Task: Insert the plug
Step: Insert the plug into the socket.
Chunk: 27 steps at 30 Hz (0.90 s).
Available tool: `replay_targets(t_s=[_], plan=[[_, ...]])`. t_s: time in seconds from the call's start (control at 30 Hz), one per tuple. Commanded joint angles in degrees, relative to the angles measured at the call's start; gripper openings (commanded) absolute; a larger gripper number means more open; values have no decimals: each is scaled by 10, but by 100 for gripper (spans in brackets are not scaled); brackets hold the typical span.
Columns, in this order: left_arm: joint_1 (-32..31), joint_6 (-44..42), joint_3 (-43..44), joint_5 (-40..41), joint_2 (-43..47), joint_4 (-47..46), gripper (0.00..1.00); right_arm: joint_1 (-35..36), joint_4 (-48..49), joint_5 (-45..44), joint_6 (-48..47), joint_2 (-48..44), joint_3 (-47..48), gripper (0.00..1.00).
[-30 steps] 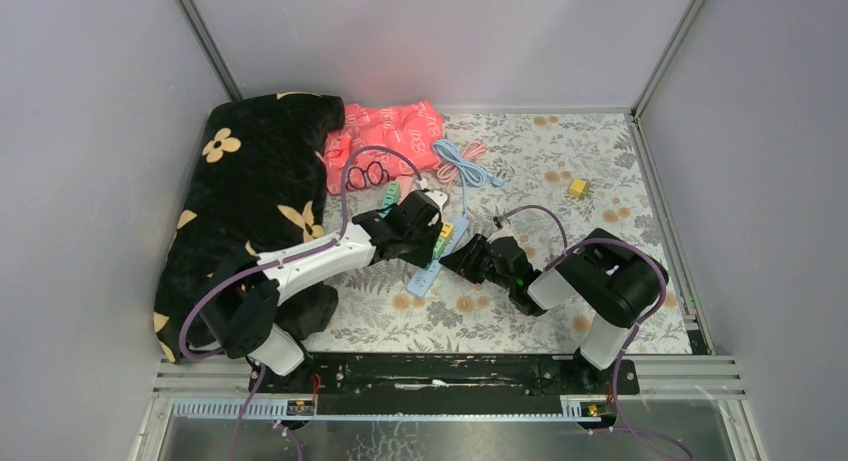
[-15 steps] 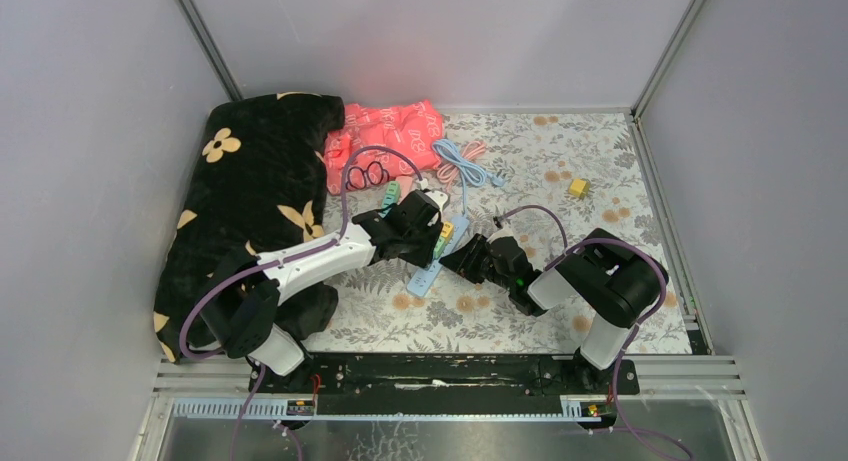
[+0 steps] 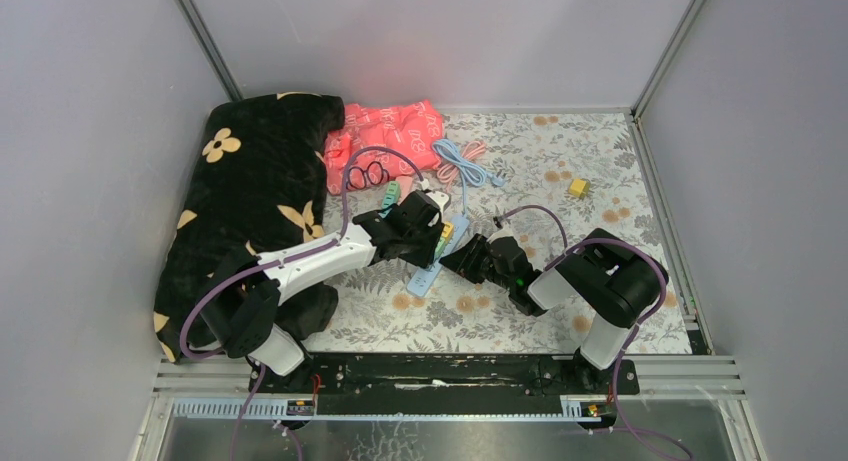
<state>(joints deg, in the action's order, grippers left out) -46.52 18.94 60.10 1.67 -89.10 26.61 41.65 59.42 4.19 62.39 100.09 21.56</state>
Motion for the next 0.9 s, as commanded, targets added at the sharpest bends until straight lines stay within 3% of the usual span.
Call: replay_targets(t_s=[0.0, 0.87], plan=[[-4, 8, -6, 1, -26, -58, 0, 13, -23, 14, -20, 0, 8, 31], [-4, 37, -19, 74, -6, -73, 0, 13, -18, 19, -23, 5, 7, 31]])
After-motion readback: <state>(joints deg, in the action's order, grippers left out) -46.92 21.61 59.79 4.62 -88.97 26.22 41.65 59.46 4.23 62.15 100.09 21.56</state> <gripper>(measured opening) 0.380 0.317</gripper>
